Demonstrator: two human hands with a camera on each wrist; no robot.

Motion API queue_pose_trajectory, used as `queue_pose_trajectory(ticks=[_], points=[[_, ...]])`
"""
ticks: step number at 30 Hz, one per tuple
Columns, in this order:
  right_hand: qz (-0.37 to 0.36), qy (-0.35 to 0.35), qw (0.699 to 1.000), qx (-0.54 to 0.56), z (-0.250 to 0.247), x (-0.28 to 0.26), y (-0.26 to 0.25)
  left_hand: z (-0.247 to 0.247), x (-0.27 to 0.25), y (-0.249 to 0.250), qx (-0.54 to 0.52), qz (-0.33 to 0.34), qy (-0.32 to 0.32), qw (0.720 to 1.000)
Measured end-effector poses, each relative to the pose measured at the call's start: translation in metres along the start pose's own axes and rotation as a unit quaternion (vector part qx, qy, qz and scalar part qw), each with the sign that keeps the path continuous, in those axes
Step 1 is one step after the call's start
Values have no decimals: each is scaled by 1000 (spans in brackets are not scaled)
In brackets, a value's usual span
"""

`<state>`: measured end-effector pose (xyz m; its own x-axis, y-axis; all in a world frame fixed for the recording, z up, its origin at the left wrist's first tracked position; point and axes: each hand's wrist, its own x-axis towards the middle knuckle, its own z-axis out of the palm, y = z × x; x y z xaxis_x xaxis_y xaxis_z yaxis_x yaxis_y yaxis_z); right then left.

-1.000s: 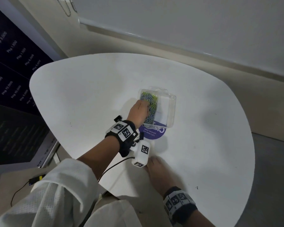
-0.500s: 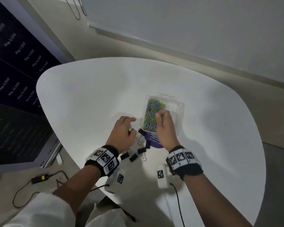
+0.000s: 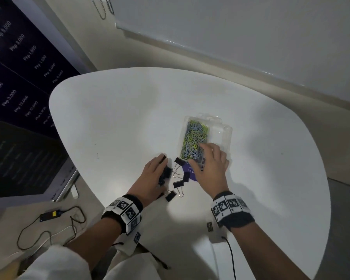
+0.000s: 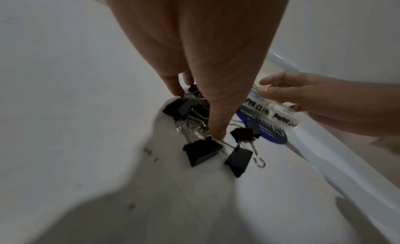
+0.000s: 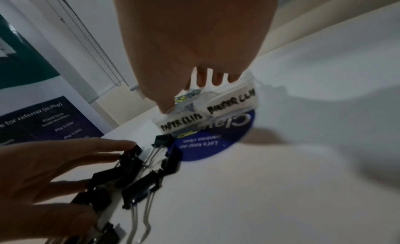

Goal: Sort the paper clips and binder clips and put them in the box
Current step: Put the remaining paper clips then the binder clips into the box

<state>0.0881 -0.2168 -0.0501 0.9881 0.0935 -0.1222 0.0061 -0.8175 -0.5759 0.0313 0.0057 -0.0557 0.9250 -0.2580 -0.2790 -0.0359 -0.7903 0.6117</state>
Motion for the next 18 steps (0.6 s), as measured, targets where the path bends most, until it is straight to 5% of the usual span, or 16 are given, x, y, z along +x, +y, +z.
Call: queue_pose_trajectory(ticks=[9,13,18], points=[[-26,-12,999,44,-3,-39,17,20,-14,20,-100,3,11,995],[-31,-9,998,60,-11,-60,20,9,-23,24,41,-62,69,995],[-32,-34,995,82,-8,-82,25,15,-39,19,22,-88,-50,995]])
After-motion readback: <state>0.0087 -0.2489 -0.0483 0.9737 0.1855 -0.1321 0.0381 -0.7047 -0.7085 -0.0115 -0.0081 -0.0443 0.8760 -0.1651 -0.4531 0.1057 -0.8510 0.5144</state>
